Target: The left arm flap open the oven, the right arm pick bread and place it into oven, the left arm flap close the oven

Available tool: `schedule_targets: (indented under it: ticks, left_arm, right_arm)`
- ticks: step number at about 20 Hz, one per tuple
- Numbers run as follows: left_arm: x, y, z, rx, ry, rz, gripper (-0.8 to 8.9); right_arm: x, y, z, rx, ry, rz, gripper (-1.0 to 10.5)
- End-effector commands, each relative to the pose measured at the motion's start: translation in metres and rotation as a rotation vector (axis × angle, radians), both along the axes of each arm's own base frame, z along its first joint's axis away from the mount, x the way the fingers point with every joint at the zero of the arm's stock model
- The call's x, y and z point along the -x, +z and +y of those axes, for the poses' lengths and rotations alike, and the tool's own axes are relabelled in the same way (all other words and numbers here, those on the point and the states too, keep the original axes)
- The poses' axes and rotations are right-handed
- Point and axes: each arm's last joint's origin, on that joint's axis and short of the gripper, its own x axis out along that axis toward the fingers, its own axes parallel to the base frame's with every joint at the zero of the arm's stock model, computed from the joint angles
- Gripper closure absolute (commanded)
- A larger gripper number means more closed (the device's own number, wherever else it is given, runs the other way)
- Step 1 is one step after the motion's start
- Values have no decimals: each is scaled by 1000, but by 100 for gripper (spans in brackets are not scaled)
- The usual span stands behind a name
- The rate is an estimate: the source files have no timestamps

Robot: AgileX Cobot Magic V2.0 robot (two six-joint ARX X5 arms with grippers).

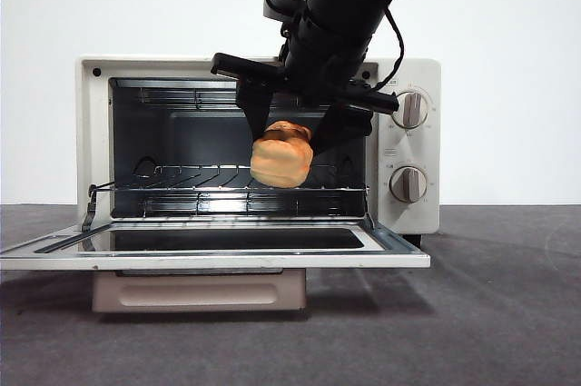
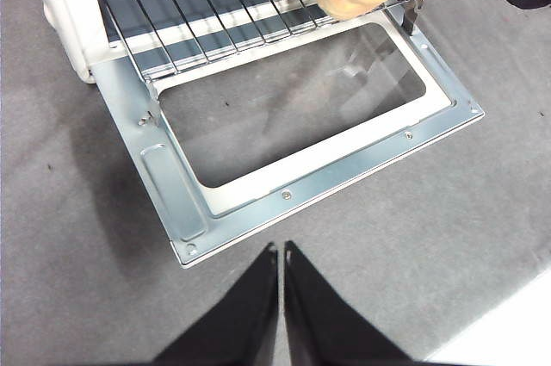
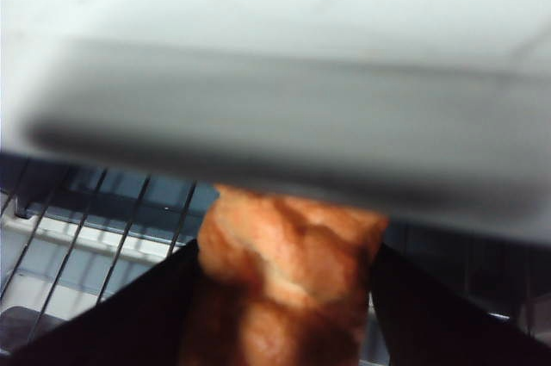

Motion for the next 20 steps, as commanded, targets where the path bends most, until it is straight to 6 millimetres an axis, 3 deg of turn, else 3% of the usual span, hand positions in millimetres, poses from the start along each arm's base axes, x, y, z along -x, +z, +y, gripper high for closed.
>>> schedule_targets:
  ticks: [1, 10, 16, 20]
  left_arm:
    - [-1, 2, -1, 4, -1, -8, 797]
    - [-1, 2, -1, 3, -2, -10, 797]
    - [-2, 4, -2, 16, -4, -36, 797]
    - [-4, 6, -3, 28, -2, -56, 798]
  right_arm:
    - [-2, -2, 6, -4, -3, 3, 556]
    - [14, 26, -2, -13, 27, -7, 534]
    - [58, 71, -12, 27, 202, -46, 534]
    - [92, 100, -36, 118, 354, -73, 535]
